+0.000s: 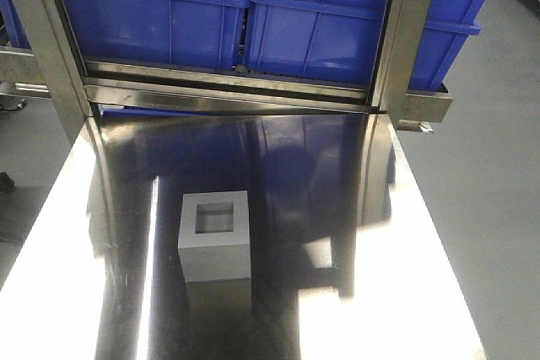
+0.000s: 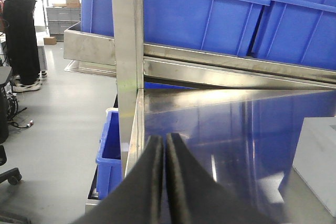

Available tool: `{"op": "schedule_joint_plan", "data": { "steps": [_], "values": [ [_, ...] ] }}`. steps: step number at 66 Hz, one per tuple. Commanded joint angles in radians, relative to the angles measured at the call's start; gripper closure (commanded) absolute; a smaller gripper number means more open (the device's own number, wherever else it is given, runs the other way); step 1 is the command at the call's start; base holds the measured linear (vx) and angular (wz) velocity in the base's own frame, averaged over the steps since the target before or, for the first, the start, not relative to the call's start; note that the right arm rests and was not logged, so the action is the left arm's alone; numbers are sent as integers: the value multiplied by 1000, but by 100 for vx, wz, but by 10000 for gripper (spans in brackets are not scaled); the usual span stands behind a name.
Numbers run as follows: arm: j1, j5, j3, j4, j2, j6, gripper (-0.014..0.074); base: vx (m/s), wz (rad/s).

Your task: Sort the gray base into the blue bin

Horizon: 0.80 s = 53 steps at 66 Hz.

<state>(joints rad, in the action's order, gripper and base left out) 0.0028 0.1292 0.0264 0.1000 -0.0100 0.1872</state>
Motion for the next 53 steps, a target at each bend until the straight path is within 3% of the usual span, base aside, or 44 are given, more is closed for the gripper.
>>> {"op": "schedule_joint_plan", "data": {
  "steps": [1, 38, 53],
  "values": [
    [-6, -66, 30, 0, -16, 4, 602, 0, 0],
    [-6, -129, 20, 1, -16, 3, 602, 0, 0],
    [-6, -331, 15, -8, -16, 7, 602, 0, 0]
  ]
}}
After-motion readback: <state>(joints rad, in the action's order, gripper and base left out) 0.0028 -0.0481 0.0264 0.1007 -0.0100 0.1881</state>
